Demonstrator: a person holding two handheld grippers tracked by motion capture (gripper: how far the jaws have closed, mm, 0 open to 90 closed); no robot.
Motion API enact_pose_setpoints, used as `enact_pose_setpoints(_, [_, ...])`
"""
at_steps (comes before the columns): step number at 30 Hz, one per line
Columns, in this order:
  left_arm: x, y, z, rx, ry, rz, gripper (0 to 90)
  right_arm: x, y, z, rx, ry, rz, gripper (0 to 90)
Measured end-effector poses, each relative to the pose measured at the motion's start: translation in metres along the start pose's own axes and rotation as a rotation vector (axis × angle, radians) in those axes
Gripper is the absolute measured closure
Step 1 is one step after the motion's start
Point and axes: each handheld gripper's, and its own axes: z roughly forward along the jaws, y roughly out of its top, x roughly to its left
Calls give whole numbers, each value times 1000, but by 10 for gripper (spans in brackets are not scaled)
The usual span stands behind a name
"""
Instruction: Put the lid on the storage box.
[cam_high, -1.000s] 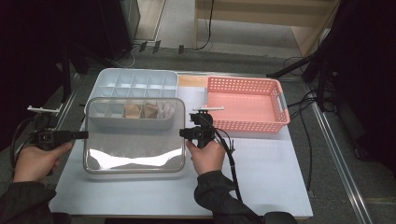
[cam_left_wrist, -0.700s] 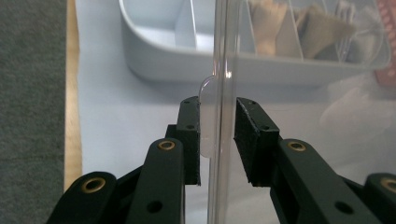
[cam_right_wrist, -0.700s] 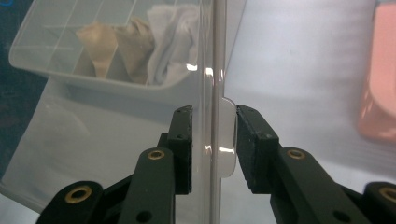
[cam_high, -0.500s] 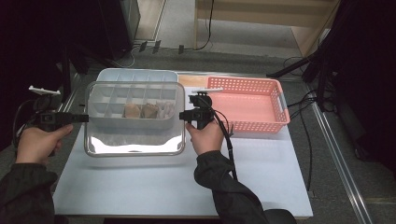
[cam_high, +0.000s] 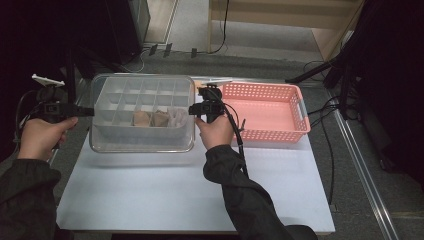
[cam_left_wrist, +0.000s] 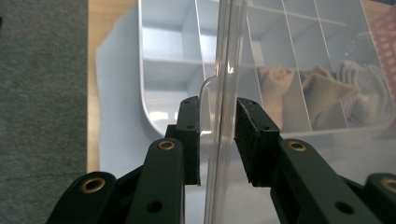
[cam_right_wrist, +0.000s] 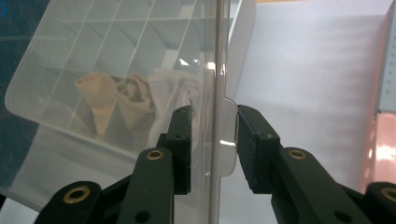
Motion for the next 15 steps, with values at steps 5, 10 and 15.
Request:
enact_pose_setpoints(5, [2, 13, 3, 0, 4, 3, 730, -1, 10, 7, 10, 8, 16, 692])
enact_pose_setpoints(10, [2, 27, 9, 16, 13, 11, 729, -2, 22, 13, 18, -6, 15, 691])
enact_pose_setpoints(15, [3, 44, 12, 13, 21, 19, 729, -4, 34, 19, 25, -5, 30, 690])
